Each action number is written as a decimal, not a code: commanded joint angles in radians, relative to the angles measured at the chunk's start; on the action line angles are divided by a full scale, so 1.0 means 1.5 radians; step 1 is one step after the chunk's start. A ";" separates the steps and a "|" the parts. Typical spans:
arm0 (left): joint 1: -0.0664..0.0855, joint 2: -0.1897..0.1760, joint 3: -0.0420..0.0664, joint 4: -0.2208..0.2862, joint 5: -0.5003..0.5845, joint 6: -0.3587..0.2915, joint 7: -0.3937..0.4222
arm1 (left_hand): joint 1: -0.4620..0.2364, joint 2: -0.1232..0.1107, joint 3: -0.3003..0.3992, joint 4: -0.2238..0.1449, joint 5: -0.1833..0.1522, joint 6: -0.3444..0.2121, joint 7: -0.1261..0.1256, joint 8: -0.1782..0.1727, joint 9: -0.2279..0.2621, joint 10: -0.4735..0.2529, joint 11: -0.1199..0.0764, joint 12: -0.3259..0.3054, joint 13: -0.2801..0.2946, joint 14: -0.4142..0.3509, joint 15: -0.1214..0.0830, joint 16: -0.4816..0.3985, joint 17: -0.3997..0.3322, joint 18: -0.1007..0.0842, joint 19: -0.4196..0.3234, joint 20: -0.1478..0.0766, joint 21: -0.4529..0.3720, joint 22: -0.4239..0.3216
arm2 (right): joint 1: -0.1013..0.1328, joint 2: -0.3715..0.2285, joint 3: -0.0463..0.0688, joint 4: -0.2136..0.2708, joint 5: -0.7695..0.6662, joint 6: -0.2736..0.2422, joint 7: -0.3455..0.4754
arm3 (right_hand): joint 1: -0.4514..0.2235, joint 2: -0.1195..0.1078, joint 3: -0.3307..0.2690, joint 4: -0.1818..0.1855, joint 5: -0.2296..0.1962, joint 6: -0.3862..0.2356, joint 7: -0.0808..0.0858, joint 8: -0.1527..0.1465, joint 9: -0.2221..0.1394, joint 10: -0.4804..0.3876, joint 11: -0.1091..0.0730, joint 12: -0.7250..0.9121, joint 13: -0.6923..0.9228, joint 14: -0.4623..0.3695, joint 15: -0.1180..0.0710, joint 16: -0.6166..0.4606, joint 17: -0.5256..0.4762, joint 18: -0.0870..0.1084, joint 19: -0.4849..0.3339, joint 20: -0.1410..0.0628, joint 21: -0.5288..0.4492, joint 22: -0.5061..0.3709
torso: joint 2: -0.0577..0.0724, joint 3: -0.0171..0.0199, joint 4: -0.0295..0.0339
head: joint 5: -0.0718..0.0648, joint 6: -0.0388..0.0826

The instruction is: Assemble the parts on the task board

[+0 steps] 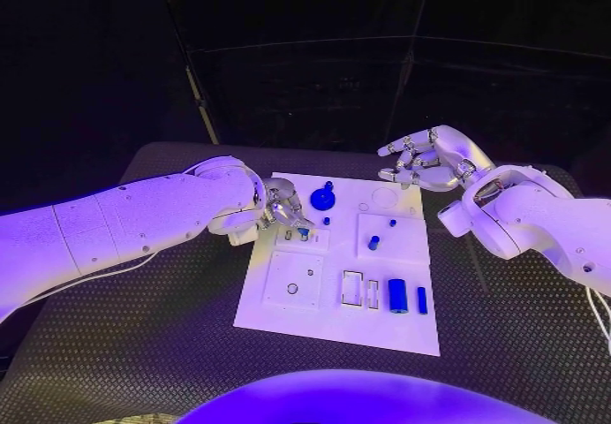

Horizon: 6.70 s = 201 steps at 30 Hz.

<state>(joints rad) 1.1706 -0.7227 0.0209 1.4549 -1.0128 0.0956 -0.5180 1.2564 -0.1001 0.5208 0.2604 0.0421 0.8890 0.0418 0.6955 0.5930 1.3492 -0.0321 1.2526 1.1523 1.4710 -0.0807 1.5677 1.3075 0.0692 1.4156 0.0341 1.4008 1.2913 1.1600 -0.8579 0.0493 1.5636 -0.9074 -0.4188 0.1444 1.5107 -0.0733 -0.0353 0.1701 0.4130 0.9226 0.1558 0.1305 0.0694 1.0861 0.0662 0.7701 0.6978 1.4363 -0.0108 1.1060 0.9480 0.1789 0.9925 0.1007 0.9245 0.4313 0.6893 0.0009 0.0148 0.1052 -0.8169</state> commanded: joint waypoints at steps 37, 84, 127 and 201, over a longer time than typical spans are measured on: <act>-0.019 0.035 -0.002 -0.022 -0.140 0.009 -0.010 | -0.018 -0.002 0.105 -0.097 0.004 -0.006 -0.001 0.007 0.016 -0.005 0.001 -0.007 -0.008 0.067 -0.002 0.002 0.176 -0.003 0.000 -0.004 -0.002 -0.003 | 0.001 0.007 0.001 -0.005 0.001 0.005 0.004 | 0.002 -0.001 0.000 0.003 0.002 -0.005 0.001 0.001 -0.001 -0.007 0.000 -0.003 -0.001 -0.005 0.001 -0.003 -0.001 0.003 0.004 0.000 -0.004 -0.002 | -0.001 0.0024 0.0026 | -0.001 -0.003; -0.024 0.031 -0.004 -0.020 -0.144 0.046 -0.011 | -0.036 -0.004 0.101 -0.098 0.003 0.001 -0.004 0.015 0.020 0.003 0.000 0.002 0.001 0.067 -0.002 0.002 0.176 -0.004 0.001 -0.004 -0.002 0.000 | 0.001 0.011 0.000 -0.006 0.001 0.008 0.003 | 0.002 0.000 0.001 0.004 0.003 -0.005 0.001 0.001 -0.001 -0.008 0.000 -0.003 -0.002 -0.005 0.001 -0.005 -0.002 0.003 0.004 0.000 -0.005 -0.002 | -0.001 0.0025 0.0028 | 0.003 -0.008; -0.024 0.042 -0.004 -0.036 -0.144 0.063 -0.012 | -0.119 -0.008 0.020 -0.058 0.003 0.035 -0.014 0.015 0.012 0.023 -0.008 0.023 0.025 0.067 -0.009 0.002 0.176 -0.007 0.011 -0.010 0.006 0.016 | 0.001 0.012 0.000 -0.008 0.001 0.009 0.003 | 0.002 0.001 0.002 0.005 0.003 -0.006 0.001 0.001 -0.001 -0.008 0.000 -0.002 -0.002 -0.006 0.001 -0.005 -0.001 0.003 0.004 0.000 -0.006 -0.003 | -0.001 0.0030 0.0026 | 0.002 -0.013; 0.032 0.007 0.079 -0.044 -0.137 0.099 -0.012 | -0.177 0.002 -0.205 0.018 0.003 -0.032 0.022 -0.067 -0.045 -0.089 0.023 -0.113 -0.133 0.067 0.012 0.002 0.176 0.008 -0.034 0.003 -0.054 -0.057 | 0.001 0.012 0.000 -0.022 0.004 0.006 0.000 | -0.017 0.001 -0.004 0.024 -0.002 -0.008 0.002 0.002 -0.001 -0.009 0.002 0.004 -0.003 -0.005 0.003 -0.010 0.001 0.003 0.005 0.002 -0.012 -0.006 | 0.000 0.0027 0.0039 | -0.003 0.002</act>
<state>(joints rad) 1.2103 -0.7181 0.1389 1.4081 -1.2280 0.2152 -0.5330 0.9765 -0.0988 0.2190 0.2879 0.0425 0.8561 0.0665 0.6136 0.5361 1.2393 -0.0065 1.1103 0.9828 1.4658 -0.0708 1.5677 1.3074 0.0693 1.3754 0.0364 1.3319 1.2214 1.1595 -0.8408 0.0488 1.5294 -0.9059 -0.4094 0.1397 1.4931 -0.0720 -0.0407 0.2004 0.4129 0.9189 0.1592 0.1305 0.0695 1.0789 0.0663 0.7701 0.6948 1.4326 -0.0070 1.0941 0.9481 0.1788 0.9956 0.1038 0.9129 0.4235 0.6884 0.0056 0.0192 0.1000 -0.8178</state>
